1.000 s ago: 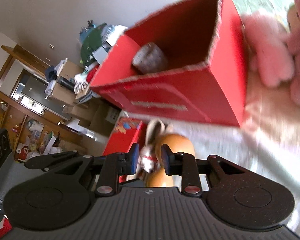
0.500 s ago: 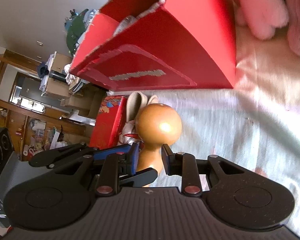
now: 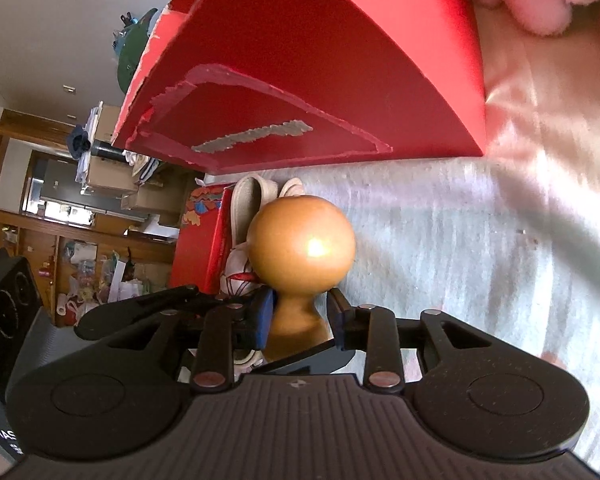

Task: Organize objects
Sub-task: 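Move the right gripper down to the orange gourd beside the box, then close the right gripper on the gourd's narrow neck and lift it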

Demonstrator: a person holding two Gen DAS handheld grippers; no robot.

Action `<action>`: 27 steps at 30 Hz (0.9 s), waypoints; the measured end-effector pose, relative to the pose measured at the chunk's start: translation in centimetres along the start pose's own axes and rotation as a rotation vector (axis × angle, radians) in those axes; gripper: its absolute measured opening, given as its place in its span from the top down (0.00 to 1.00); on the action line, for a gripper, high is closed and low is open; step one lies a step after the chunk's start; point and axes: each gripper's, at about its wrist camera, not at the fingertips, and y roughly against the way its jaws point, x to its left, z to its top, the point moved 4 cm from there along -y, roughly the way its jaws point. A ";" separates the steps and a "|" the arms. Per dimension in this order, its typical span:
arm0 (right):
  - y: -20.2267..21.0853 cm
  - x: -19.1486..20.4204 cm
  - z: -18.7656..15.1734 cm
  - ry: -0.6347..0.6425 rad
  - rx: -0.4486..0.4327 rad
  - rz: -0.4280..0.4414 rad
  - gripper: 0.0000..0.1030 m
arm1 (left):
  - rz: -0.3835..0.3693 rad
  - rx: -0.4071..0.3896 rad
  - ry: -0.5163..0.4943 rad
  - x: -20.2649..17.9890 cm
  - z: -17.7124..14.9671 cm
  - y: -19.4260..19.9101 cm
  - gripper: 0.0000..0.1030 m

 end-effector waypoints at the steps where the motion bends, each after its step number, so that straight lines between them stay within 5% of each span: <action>1: 0.0 -0.1 0.0 -0.003 0.003 0.002 0.67 | -0.001 0.002 -0.001 0.1 0.0 0.0 0.51; 15: 2.5 -1.3 0.2 -0.029 -0.019 0.003 0.71 | -0.023 0.028 -0.085 -1.6 0.9 0.3 0.60; 27: 10.3 -3.3 -0.2 -0.072 -0.203 -0.047 0.71 | -0.108 -0.023 -0.274 -7.7 3.2 1.6 0.60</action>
